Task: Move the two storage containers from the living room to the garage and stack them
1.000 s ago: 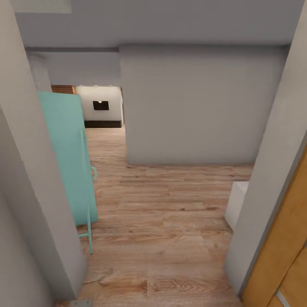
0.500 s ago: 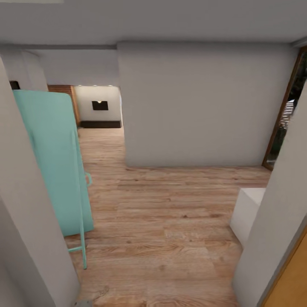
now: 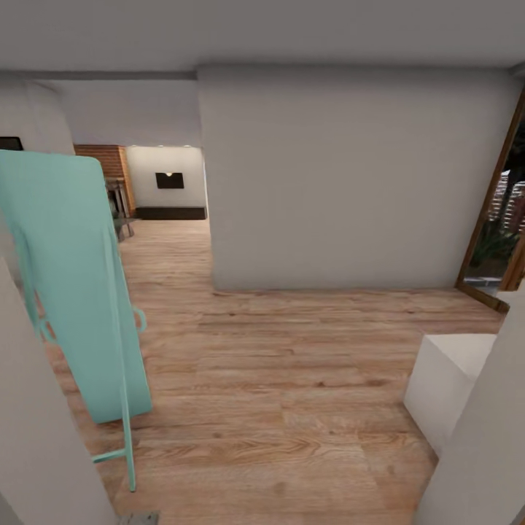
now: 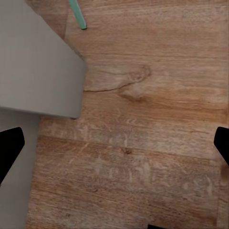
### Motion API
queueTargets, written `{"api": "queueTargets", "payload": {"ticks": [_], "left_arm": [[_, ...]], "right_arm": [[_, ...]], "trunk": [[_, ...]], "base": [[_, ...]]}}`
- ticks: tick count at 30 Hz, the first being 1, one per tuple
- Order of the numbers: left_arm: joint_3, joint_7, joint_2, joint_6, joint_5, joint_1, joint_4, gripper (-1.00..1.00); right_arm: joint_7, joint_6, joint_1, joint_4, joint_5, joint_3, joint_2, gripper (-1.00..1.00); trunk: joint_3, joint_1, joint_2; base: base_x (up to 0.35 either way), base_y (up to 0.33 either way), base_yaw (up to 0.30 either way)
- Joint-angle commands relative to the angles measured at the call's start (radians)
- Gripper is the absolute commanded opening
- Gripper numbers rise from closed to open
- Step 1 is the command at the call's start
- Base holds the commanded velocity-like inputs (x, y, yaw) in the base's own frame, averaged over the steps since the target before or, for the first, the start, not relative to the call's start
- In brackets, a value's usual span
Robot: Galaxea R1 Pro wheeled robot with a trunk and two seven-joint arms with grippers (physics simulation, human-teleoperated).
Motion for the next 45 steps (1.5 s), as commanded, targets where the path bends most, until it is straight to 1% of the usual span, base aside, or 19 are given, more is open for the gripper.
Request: {"api": "queueTargets", "payload": {"ticks": [1, 45], "left_arm": [[-0.008, 0.0, -0.001, -0.006, 0.008, -0.001, 0.004, 1.0], [-0.009, -0.001, -0.002, -0.006, 0.008, -0.001, 0.004, 1.0]], "right_arm": [[0.001, -0.001, -0.001, 0.0, 0.007, 0.0, 0.0, 1.0], [0.001, -0.001, -0.001, 0.0, 0.006, 0.0, 0.0, 1.0]], "trunk": [[-0.001, 0.001, -0.001], [-0.001, 0.001, -0.001]], "base": [[0.341, 0.0, 0.0], [0.341, 0.0, 0.0]]}}
